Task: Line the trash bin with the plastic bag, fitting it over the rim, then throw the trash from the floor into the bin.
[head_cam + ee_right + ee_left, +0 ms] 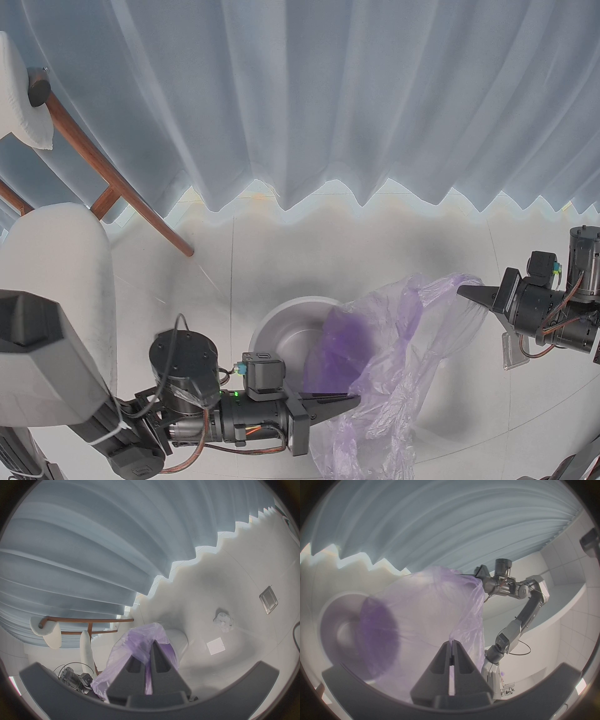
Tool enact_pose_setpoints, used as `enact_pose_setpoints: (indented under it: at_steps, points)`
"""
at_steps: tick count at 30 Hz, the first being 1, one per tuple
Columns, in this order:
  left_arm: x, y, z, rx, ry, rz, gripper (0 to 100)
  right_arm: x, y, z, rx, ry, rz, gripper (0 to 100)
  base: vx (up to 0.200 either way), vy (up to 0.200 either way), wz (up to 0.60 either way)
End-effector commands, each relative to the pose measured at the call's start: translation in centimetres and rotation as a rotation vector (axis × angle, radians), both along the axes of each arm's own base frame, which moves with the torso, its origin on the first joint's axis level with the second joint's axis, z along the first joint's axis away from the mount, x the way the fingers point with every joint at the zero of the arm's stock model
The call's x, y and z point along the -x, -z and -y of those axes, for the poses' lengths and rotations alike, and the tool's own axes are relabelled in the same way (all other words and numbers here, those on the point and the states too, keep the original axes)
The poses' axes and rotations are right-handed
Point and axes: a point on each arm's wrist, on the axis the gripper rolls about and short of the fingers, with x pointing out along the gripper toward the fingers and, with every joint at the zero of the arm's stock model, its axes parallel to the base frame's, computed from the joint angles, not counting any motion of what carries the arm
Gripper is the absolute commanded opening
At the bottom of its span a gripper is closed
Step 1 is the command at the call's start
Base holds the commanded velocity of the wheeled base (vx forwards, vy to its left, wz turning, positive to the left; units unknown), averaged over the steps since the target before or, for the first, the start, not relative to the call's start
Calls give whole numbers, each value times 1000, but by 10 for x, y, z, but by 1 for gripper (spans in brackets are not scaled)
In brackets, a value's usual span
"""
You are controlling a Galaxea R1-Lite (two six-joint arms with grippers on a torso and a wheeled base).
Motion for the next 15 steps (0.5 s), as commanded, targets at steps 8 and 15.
enact_pose_setpoints:
  at_steps: [8, 15]
  points:
    - [22, -85, -70, -137, -164, -65, 0, 2, 2, -9, -21, -52, -8, 0, 0, 0, 0]
    - [20, -87, -96, -249, -261, -16, 0, 4, 9, -23, -85, -94, 22, 0, 0, 0, 0]
